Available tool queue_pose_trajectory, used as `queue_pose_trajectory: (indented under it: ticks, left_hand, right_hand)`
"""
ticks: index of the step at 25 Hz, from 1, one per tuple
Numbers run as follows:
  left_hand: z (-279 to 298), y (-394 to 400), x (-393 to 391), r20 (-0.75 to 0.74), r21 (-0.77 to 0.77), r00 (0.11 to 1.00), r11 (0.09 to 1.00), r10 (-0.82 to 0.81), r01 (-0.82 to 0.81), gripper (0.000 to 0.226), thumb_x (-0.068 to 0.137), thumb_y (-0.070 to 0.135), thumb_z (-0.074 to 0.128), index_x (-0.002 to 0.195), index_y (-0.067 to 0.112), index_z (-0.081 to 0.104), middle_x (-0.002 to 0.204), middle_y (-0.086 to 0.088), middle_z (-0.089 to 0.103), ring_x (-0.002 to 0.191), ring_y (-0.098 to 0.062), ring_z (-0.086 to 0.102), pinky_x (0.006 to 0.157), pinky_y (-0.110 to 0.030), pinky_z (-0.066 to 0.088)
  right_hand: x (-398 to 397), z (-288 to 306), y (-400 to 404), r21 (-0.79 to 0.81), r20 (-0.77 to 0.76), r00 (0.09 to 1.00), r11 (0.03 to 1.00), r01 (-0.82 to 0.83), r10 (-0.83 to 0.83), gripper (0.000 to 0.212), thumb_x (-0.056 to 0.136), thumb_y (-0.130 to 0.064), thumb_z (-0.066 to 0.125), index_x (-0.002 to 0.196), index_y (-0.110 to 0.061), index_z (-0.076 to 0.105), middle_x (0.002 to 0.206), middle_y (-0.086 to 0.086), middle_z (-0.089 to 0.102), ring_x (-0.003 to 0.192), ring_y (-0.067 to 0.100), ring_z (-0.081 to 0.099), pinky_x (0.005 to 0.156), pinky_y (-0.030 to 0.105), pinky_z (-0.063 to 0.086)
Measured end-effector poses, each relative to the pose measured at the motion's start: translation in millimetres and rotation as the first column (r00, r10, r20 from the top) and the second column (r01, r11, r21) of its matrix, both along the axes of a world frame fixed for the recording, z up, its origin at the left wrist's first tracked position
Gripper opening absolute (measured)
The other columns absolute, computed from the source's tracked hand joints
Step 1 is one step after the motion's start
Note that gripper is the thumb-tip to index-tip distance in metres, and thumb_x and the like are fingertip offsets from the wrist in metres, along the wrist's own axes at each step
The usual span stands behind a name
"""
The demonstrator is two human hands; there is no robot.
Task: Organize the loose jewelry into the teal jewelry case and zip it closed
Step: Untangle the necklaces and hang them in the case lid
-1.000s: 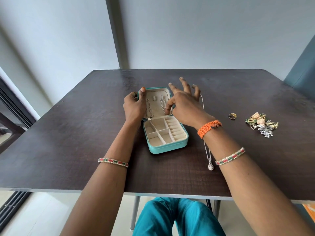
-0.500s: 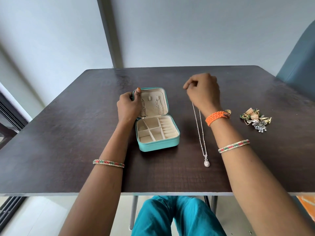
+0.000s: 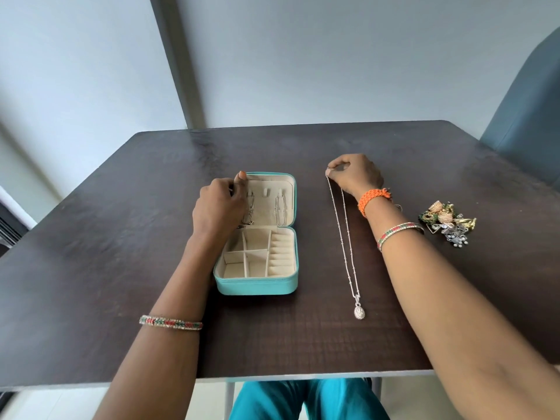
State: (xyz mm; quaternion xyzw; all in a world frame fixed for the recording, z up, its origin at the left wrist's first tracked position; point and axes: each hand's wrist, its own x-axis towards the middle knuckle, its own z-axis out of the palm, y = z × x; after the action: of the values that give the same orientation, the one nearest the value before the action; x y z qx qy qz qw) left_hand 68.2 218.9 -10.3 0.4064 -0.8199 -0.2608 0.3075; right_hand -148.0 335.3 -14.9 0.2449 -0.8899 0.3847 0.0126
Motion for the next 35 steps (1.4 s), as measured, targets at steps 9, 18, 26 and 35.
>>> queue_pose_trajectory:
  ticks: [9, 18, 26, 35]
  left_hand:
    - [5, 4, 0, 0.024, -0.037, 0.995, 0.995, 0.098, -0.098, 0.049, 0.098, 0.045, 0.031, 0.059, 0.017, 0.038, 0.069, -0.006, 0.053, 0.072, -0.033, 0.047, 0.065, -0.035, 0.035]
    - [13, -1, 21, -0.315, 0.108, 0.945, 0.987, -0.084, 0.124, 0.023, 0.095, 0.017, 0.045, 0.089, 0.012, 0.066, 0.085, -0.004, 0.067, 0.076, -0.014, 0.057, 0.07, -0.025, 0.047]
    - [101, 65, 38, -0.566, 0.024, 0.758, 0.913, -0.323, 0.407, 0.023, 0.098, 0.01, 0.044, 0.105, 0.009, 0.065, 0.092, -0.006, 0.067, 0.081, -0.009, 0.061, 0.076, -0.013, 0.045]
    - [125, 151, 80, -0.777, 0.288, 0.536, 0.569, -0.331, 0.77, 0.022, 0.096, 0.011, 0.046, 0.087, 0.009, 0.066, 0.054, 0.004, 0.037, 0.043, -0.007, 0.031, 0.042, -0.017, 0.032]
  right_hand:
    - [-6, -1, -14, 0.107, -0.063, 0.998, 0.994, -0.001, 0.008, 0.014, 0.085, -0.024, 0.062, 0.078, -0.017, 0.071, 0.107, 0.006, 0.07, 0.108, 0.034, 0.058, 0.093, 0.036, 0.042]
    - [55, 47, 36, -0.257, 0.101, 0.959, 0.938, -0.233, 0.266, 0.025, 0.091, -0.006, 0.049, 0.068, -0.016, 0.05, 0.076, 0.007, 0.065, 0.065, 0.018, 0.062, 0.064, 0.026, 0.051]
    - [138, 159, 93, -0.289, 0.07, 0.85, 0.826, -0.483, 0.522, 0.012, 0.091, -0.012, 0.056, 0.08, -0.013, 0.056, 0.065, 0.002, 0.057, 0.047, 0.01, 0.034, 0.042, 0.02, 0.03]
    - [150, 189, 129, -0.38, -0.207, 0.931, 0.852, -0.36, 0.301, 0.022, 0.091, -0.022, 0.055, 0.069, -0.024, 0.053, 0.059, -0.014, 0.043, 0.052, -0.002, 0.036, 0.048, 0.016, 0.025]
